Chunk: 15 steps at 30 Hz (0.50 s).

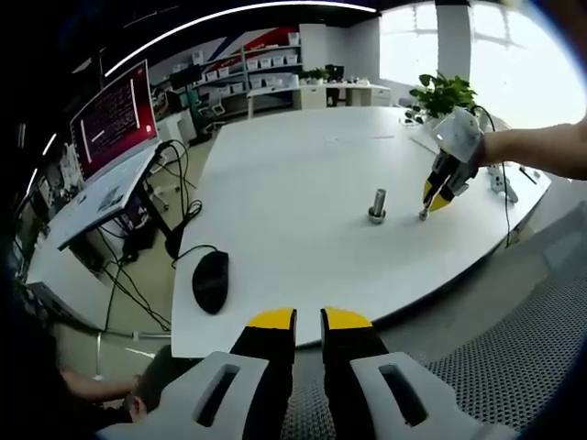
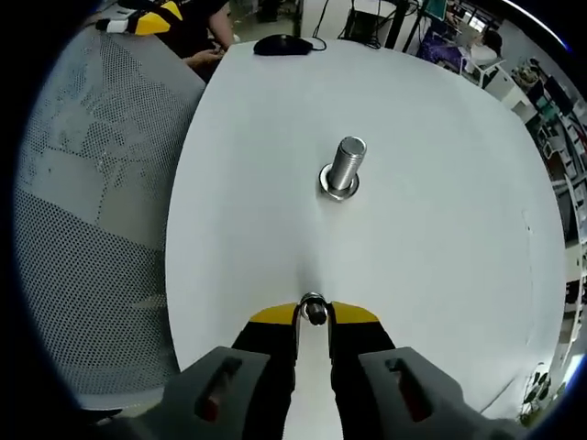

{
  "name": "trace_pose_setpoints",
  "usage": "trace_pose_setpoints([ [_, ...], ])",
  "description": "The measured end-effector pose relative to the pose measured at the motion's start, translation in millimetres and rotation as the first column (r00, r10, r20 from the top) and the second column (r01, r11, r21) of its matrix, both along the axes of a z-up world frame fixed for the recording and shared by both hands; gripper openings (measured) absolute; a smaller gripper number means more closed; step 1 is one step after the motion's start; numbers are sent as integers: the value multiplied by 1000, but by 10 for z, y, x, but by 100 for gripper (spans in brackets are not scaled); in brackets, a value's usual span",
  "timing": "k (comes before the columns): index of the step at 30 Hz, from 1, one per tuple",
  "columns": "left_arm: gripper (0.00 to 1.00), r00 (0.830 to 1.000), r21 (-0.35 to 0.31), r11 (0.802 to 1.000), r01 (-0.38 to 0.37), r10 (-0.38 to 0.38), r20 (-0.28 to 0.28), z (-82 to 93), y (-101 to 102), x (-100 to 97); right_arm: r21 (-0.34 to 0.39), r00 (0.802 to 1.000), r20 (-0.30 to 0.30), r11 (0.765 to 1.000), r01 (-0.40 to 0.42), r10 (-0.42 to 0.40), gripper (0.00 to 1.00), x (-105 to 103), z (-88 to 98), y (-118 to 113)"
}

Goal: Place the washer onto the threaded stud by aligning its center hole with the stud, sliding it down to the base, and recovering from edge contact or off-axis alignment until the washer reaches the visible bottom stop.

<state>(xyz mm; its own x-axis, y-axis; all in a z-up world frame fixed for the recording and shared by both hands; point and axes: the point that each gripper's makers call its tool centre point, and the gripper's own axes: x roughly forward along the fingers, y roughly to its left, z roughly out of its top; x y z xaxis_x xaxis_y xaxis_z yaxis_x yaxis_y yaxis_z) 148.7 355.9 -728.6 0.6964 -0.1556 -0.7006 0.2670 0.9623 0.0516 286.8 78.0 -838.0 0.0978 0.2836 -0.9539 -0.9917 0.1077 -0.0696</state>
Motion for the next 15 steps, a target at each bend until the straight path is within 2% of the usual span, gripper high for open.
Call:
trace_pose_setpoints([
  [15,8,1000,0,1000,-2,2,-3,-5,4,-3,-44,1000,-13,999,-12,12,14,-18,-209,-48],
])
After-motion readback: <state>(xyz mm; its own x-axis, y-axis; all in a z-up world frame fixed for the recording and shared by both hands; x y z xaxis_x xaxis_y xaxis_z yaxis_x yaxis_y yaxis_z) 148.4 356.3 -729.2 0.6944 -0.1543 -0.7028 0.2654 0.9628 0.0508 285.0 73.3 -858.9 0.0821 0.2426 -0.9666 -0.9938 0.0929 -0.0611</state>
